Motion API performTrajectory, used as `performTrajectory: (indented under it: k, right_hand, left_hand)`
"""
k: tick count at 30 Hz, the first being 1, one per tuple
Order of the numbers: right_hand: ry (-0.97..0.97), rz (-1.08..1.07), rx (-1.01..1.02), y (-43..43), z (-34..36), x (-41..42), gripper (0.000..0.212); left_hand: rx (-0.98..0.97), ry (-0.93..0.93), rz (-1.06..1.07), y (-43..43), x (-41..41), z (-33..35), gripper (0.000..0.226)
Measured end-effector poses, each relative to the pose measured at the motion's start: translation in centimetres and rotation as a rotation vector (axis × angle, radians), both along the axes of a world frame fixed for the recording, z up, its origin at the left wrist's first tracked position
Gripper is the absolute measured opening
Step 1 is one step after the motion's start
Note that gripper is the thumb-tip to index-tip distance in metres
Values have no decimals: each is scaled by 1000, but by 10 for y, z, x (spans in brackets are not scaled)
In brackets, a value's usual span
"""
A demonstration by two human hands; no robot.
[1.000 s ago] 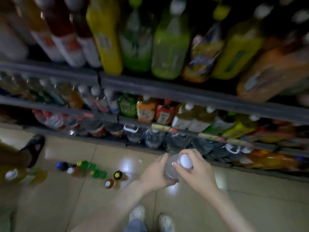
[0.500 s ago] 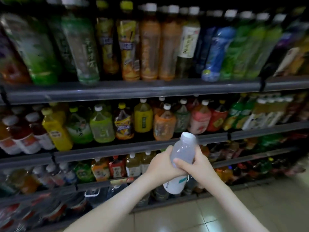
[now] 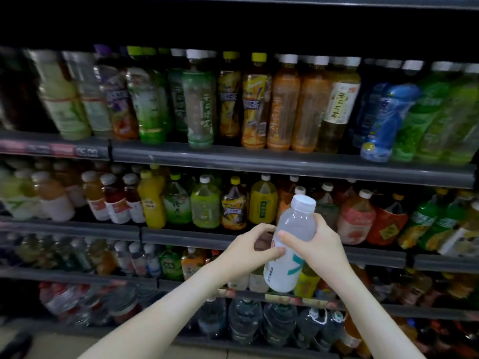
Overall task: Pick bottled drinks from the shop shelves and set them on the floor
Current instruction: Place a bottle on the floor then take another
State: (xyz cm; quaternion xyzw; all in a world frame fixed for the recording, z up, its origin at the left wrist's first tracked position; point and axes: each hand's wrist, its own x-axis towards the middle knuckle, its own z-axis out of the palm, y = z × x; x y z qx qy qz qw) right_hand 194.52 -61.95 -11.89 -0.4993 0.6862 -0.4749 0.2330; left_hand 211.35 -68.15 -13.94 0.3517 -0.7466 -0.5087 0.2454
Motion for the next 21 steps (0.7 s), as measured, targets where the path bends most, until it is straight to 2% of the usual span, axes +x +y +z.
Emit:
performTrajectory:
  k: [6, 14, 21]
  right_hand:
    - [-1, 92, -10, -46, 1, 97, 54]
    - [-10, 180, -23, -116, -8, 244, 59]
    - [-20, 267, -17, -156, -11, 308, 55]
  left_hand:
    - [-66, -44, 103, -29, 108, 0, 35]
    - [-208, -206, 177, -80, 265, -7, 33]
    - [-256, -255, 260, -113, 327, -12, 35]
